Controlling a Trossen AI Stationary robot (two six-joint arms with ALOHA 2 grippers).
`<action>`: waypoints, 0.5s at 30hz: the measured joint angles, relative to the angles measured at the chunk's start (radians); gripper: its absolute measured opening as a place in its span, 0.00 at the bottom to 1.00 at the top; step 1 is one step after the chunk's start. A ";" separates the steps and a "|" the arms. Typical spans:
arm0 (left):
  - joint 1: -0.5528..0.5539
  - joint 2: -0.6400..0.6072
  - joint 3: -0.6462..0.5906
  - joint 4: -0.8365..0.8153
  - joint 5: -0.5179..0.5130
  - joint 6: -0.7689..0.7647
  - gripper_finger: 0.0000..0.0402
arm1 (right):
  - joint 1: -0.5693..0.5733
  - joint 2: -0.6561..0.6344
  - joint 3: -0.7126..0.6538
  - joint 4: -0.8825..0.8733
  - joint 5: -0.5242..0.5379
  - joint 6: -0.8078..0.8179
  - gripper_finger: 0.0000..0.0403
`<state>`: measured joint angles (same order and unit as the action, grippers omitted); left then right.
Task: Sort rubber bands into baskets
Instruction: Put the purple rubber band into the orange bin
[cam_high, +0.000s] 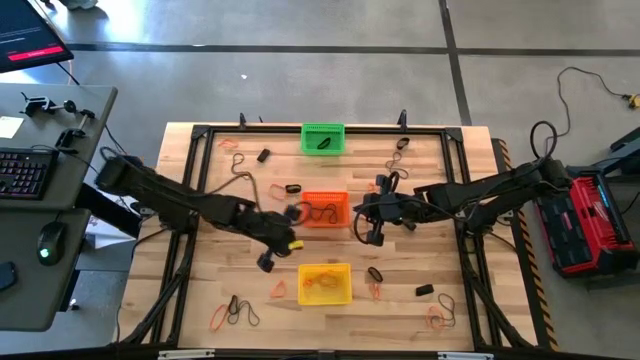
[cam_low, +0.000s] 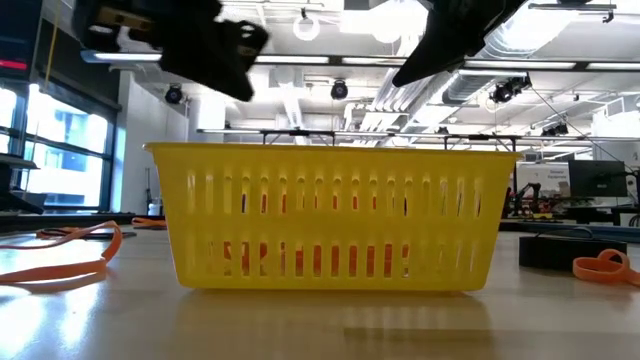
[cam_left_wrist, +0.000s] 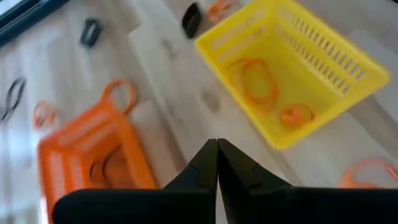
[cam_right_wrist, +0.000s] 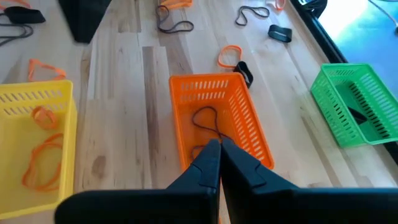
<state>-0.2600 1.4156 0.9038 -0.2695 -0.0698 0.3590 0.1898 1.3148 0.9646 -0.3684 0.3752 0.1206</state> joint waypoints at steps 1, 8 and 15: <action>0.000 -0.033 -0.027 -0.001 -0.010 -0.025 0.00 | 0.000 0.000 0.000 0.000 0.000 -0.007 0.00; 0.000 -0.247 -0.184 -0.057 -0.122 -0.251 0.00 | 0.000 0.000 0.000 0.043 -0.008 -0.048 0.00; 0.000 -0.394 -0.277 -0.200 -0.203 -0.511 0.00 | -0.013 0.000 0.000 0.093 -0.011 -0.104 0.00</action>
<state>-0.2604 1.0213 0.6264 -0.4694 -0.2726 -0.1522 0.1765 1.3148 0.9646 -0.2750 0.3641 0.0162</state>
